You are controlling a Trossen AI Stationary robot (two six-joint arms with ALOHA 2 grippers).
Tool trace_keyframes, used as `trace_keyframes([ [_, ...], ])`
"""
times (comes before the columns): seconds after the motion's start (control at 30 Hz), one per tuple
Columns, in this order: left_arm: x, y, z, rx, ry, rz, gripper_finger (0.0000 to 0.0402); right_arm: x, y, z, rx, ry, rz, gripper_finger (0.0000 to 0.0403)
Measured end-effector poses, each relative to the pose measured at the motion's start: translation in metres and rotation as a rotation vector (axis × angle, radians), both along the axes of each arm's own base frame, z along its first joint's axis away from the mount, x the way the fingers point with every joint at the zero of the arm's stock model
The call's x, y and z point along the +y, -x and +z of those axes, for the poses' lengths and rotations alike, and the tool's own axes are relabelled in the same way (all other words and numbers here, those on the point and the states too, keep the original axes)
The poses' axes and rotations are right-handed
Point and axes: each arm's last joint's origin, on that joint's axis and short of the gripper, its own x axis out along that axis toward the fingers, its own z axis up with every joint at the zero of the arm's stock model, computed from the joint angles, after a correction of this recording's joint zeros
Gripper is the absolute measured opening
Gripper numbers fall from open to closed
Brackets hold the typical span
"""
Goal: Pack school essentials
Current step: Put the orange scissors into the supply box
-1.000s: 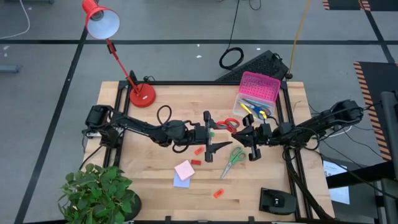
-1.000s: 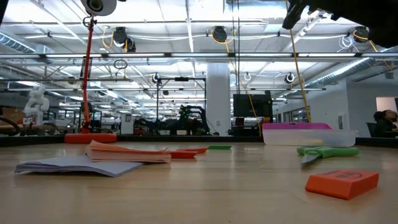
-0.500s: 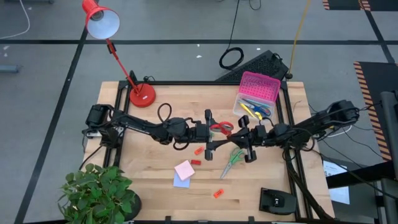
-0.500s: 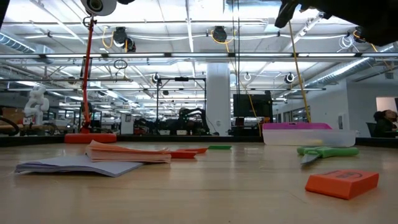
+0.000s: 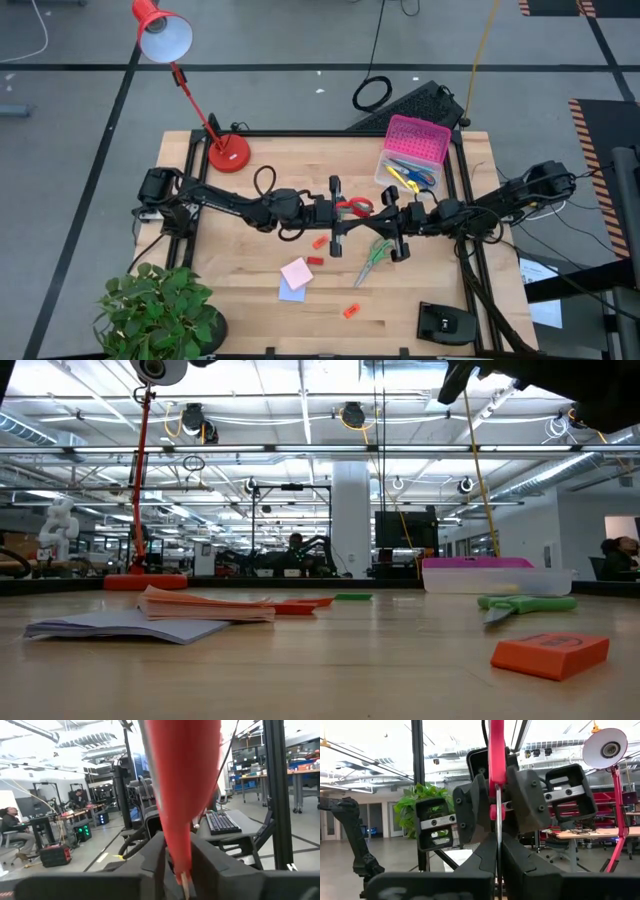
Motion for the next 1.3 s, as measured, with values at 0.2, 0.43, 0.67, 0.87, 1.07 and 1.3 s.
trace_keyframes([
  [0.2, -0.0005, -0.0003, -0.0017, 0.022, 0.002, -0.023, 0.006, 0.0002, -0.0001, -0.0005, 0.003, 0.023, -0.007, 0.0004],
  [0.43, -0.0006, -0.001, -0.0052, 0.06, -0.004, -0.027, 0.0112, 0.0, 0.0004, 0.0006, -0.009, 0.021, -0.009, 0.0004],
  [0.67, -0.0006, -0.001, -0.0053, 0.059, -0.005, -0.026, 0.013, -0.0001, 0.0006, 0.0013, -0.016, 0.022, -0.01, 0.0004],
  [0.87, -0.0006, -0.001, -0.0053, 0.058, -0.018, -0.024, 0.0093, 0.0, 0.0003, 0.0008, -0.01, 0.028, -0.012, 0.0004],
  [1.07, -0.0006, -0.001, -0.0052, 0.058, -0.011, -0.024, 0.0027, 0.0, 0.0004, 0.0007, -0.011, 0.035, -0.016, 0.0004],
  [1.3, -0.0006, -0.0011, -0.0055, 0.059, -0.028, -0.021, 0.0026, 0.0, 0.0002, 0.0002, -0.006, 0.058, -0.026, 0.0004],
])
